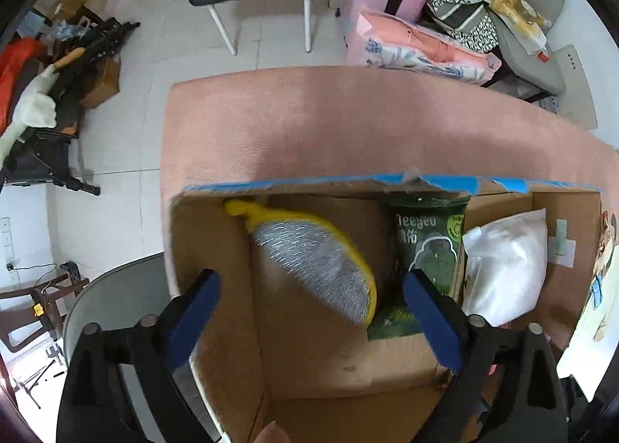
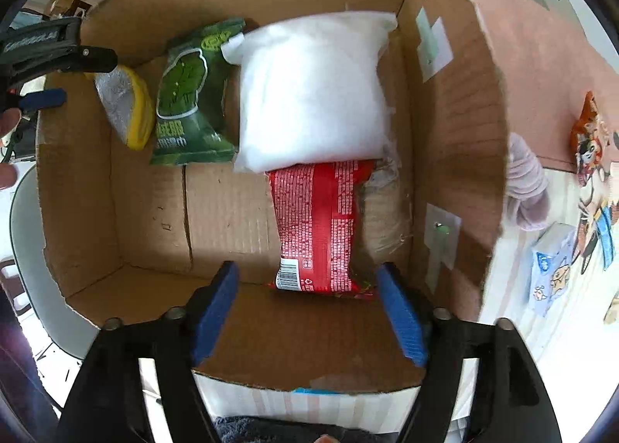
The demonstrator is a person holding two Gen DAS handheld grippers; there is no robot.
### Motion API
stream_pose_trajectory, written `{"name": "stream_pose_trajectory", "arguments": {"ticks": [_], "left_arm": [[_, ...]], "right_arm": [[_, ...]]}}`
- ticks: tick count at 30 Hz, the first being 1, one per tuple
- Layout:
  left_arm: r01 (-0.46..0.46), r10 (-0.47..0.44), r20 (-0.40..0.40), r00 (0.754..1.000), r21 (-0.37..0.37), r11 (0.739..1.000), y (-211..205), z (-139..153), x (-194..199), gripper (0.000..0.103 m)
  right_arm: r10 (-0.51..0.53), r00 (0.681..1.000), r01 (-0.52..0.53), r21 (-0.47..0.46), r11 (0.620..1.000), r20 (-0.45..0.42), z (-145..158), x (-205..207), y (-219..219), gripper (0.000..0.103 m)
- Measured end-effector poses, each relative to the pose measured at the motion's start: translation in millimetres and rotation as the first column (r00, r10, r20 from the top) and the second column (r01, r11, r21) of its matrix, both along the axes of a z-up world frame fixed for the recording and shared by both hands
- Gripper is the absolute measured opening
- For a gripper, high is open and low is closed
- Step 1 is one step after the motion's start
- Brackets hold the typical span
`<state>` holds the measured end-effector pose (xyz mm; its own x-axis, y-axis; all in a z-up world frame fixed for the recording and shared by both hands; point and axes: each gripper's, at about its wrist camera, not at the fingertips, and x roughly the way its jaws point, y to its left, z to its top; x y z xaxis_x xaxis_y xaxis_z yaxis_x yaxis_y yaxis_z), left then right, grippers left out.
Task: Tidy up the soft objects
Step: 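Carry both items into the box and release them beside the other packs, then grasp the blue cartoon pack with the right tool while the left tool grasps the lilac cloth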
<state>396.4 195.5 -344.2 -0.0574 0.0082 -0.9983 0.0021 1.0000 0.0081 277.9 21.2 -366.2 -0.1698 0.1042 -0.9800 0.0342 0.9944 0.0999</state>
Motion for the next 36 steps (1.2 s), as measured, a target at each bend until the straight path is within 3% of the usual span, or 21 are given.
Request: {"name": "stream_pose_trajectory", "arguments": {"ticks": [3, 5, 15, 24, 27, 36], "left_arm": [[-0.004, 0.004, 0.016, 1.0, -0.018, 1.0, 1, 11, -7, 0.098], [-0.002, 0.003, 0.033, 0.999, -0.022, 1.0, 1, 19, -17, 0.098], [0.006, -0.005, 0.163, 0.987, -0.011, 1.0, -7, 70, -99, 0.098], [-0.028, 0.03, 0.294, 0.955, -0.011, 1.0, -11, 120, -167, 0.103], [-0.039, 0.047, 0.31, 0.95, -0.032, 0.999, -13, 130, -183, 0.103], [-0.046, 0.045, 0.341, 0.939, -0.004, 0.999, -33, 159, -213, 0.103]], "right_arm": [[0.001, 0.999, -0.001, -0.008, 1.0, 0.035, 13, -1, -2, 0.093], [0.0, 0.998, 0.001, -0.014, 1.0, 0.066, 25, -2, -4, 0.103], [-0.013, 0.978, 0.019, -0.029, 0.999, 0.208, 70, -28, -10, 0.103], [0.032, 0.95, -0.02, -0.041, 0.999, 0.311, 123, -71, -10, 0.103], [0.041, 0.942, -0.033, -0.029, 0.999, 0.333, 137, -85, -9, 0.103], [0.041, 0.922, -0.063, 0.043, 0.997, 0.386, 176, -117, -18, 0.103]]}}
